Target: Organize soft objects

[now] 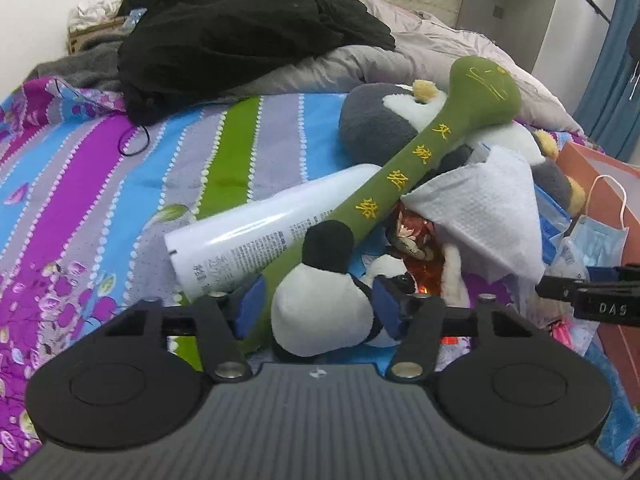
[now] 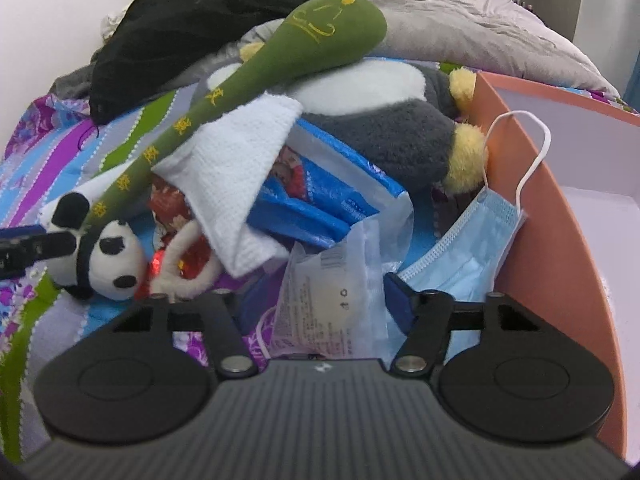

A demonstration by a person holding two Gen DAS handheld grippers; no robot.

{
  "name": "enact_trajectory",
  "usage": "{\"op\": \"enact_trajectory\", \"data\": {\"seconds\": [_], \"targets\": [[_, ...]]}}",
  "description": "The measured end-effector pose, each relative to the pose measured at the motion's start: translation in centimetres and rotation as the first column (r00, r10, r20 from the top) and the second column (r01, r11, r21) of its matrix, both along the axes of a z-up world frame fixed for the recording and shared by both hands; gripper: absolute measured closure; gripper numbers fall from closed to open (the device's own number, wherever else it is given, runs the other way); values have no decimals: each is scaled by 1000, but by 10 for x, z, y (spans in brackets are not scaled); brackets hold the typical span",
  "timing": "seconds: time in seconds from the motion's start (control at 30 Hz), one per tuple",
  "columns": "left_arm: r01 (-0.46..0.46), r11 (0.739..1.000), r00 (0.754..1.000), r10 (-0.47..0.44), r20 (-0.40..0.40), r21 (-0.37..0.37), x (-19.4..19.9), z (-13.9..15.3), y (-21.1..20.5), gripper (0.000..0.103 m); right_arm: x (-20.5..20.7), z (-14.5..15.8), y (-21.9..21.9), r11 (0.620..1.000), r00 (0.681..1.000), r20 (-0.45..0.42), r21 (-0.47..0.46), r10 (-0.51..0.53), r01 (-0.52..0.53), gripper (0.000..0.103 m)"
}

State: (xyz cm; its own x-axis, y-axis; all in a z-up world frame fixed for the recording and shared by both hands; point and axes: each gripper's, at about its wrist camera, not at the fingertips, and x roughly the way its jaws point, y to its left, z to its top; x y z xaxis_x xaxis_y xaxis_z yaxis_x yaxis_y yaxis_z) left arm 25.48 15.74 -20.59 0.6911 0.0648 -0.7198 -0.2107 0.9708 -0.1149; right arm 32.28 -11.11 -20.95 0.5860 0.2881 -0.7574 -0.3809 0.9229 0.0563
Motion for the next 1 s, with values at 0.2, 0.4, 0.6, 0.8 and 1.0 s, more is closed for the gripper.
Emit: {"op": "enact_trajectory", "data": {"seconds": [0.2,0.4,0.6,0.8,1.0], "targets": [[-13,1000,1000,13,-1,-6,-4,1,-3,54,-7,8,-3,1000,1000,6,13,13,-13,73],[-59,998,998,59,-4,-5,-19,5,-13,59,-20,18,-5,999,999,21,20,28,-28,82],[-99,995,995,99,-2,-25,-45,10,-22,61,-42,31,-11,998,999,18,49,41,-41,85],[-162,984,987,162,-13,-72,-80,14,-30,61,-71,40,-18,996,999,9,66,54,-54,86],[-212,967,977,210,-27,-144,-123,18,-44,61,-99,42,-25,993,998,-28,109,52,-48,86]]}}
